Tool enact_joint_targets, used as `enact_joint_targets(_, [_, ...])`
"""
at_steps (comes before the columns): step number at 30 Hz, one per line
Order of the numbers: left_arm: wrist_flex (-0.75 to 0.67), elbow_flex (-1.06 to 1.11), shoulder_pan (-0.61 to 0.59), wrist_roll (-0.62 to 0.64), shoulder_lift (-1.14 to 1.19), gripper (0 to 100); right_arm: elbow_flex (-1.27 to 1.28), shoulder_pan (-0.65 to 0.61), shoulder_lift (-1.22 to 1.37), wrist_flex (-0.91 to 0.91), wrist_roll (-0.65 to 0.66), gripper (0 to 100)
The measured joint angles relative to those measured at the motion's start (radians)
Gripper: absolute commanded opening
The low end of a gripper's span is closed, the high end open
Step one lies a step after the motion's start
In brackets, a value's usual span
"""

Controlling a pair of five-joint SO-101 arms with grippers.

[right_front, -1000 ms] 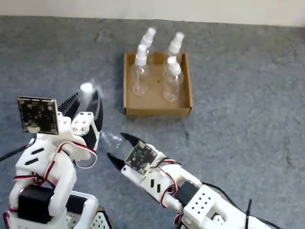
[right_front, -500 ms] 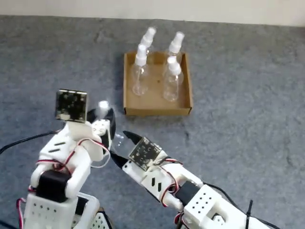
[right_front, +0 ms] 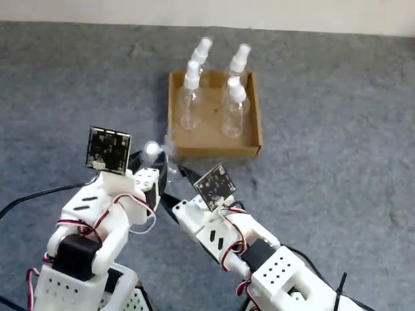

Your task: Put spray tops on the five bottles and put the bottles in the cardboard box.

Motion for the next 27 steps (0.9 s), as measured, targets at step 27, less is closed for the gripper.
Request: enact_joint_targets(27, [0.092, -0.069, 0.017, -0.035, 0.008, 15, -0.1, 0.035, -0.002, 0.126, -0.002, 0.4])
